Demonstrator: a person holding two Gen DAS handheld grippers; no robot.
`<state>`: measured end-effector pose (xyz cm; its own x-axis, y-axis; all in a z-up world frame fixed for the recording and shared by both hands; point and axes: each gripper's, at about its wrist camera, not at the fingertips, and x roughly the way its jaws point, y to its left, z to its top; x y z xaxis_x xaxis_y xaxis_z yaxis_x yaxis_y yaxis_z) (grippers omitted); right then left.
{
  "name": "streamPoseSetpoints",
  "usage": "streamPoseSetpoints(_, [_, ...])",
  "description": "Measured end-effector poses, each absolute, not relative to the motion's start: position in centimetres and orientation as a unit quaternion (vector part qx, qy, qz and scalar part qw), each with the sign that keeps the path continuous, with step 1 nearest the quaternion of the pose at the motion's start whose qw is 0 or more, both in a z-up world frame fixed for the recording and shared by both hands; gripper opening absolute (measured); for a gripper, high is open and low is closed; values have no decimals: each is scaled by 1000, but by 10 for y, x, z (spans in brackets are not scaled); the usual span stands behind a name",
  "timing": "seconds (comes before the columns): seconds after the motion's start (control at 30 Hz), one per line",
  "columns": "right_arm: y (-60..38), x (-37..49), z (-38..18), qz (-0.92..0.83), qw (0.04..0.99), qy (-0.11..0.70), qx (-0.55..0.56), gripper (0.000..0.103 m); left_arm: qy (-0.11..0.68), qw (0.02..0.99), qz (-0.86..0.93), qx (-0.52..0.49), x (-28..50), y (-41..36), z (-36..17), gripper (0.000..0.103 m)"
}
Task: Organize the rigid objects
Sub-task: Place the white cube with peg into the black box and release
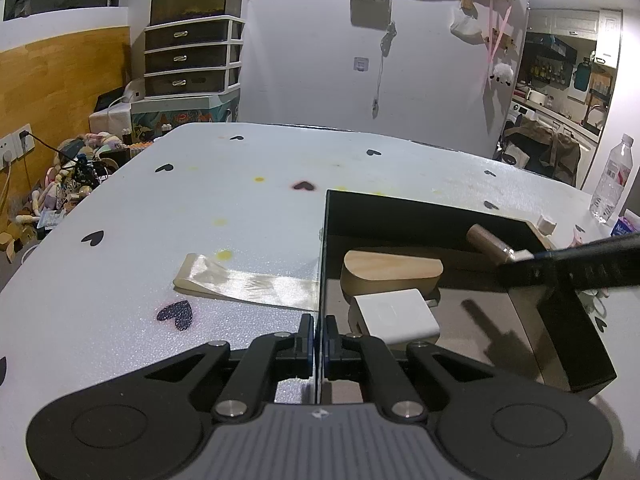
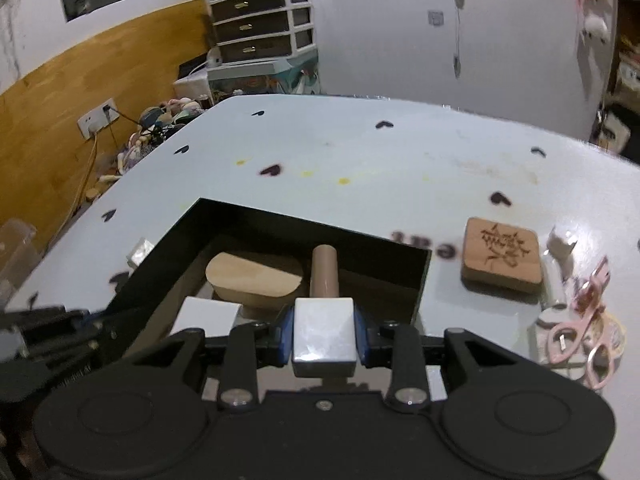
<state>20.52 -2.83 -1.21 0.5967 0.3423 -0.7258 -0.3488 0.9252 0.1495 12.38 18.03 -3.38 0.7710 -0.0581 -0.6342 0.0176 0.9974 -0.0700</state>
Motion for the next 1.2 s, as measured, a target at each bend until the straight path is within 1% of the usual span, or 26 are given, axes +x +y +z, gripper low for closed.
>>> streamPoseSetpoints(0.2, [-14,218,-25,182,882,435,-12,32,338,941,-20,-31,124,180,-34,4])
streamPoseSetpoints(0.33, [-7,223,-28,166,884,436,-21,32,336,941,-21,-34,125,180,-33,4])
streamPoseSetpoints(0.47, [-8,223,-25,164,887,431,-19,40,337,941,-22,-33,125,181,-32,4])
streamPoseSetpoints(0.73, [-12,218,-18,175,888,425,-17,51,338,940,-20,-35,127,181,-32,4])
streamPoseSetpoints(0.83, [-12,215,-14,180,889,421,-17,59,338,940,-19,-37,128,181,-33,4])
streamPoseSetpoints(0.87, [-13,214,-13,182,889,419,-17,64,338,940,-19,-37,128,180,-33,4])
streamPoseSetpoints(0.9, [-13,213,-12,184,890,417,-17,71,338,940,-18,-37,128,181,-33,4])
streamPoseSetpoints(0.97, [-13,211,-11,186,891,413,-18,80,339,940,-18,-37,128,180,-33,4])
streamPoseSetpoints(1.03, [-14,208,-8,189,893,409,-18,83,339,940,-17,-37,128,180,-33,4])
streamPoseSetpoints(1.1, [-15,206,-6,190,894,405,-18,91,339,940,-17,-37,128,180,-33,4])
streamPoseSetpoints(1.2, [-18,201,-3,199,896,398,-10,97,339,940,-17,-38,127,181,-33,4])
